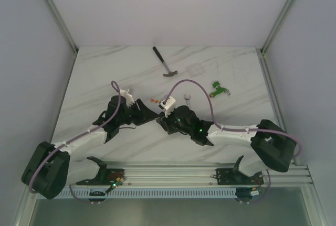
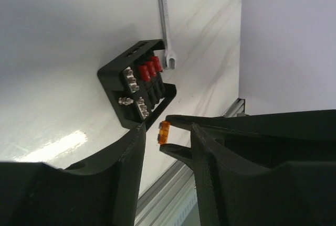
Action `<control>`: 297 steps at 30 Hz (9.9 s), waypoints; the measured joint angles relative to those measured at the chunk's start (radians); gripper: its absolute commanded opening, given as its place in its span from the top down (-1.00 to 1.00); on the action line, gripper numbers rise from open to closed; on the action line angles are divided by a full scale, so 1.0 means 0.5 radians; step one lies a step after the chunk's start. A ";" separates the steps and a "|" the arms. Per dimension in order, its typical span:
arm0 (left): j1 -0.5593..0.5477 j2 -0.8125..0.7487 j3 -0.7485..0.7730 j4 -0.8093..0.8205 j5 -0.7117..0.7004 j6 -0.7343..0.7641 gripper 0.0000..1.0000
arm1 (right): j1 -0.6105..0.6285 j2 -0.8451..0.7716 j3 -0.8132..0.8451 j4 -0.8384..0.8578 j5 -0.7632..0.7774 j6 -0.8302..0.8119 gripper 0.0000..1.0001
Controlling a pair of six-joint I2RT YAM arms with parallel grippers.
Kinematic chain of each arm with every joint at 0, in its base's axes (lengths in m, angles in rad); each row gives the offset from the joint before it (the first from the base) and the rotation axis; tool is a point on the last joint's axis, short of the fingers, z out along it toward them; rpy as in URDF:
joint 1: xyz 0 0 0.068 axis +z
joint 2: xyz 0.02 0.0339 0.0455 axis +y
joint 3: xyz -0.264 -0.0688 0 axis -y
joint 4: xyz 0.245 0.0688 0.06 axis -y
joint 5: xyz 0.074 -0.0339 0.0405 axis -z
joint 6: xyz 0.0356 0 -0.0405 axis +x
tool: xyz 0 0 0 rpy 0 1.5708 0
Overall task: Snap on the fuse box
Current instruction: Pick up the fuse from the center of the board, then install the fuse at the fuse box base.
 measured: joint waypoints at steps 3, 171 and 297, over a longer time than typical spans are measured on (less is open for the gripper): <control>-0.035 0.038 0.000 0.085 0.011 -0.046 0.12 | -0.006 -0.010 -0.023 0.034 -0.005 0.021 0.63; -0.316 -0.181 -0.074 -0.662 -1.491 0.167 -1.00 | -0.012 0.514 0.935 -1.920 0.549 0.528 1.00; -0.315 -0.181 -0.015 -0.651 -1.118 0.123 -0.88 | -0.085 0.300 0.689 -1.744 0.333 0.511 0.40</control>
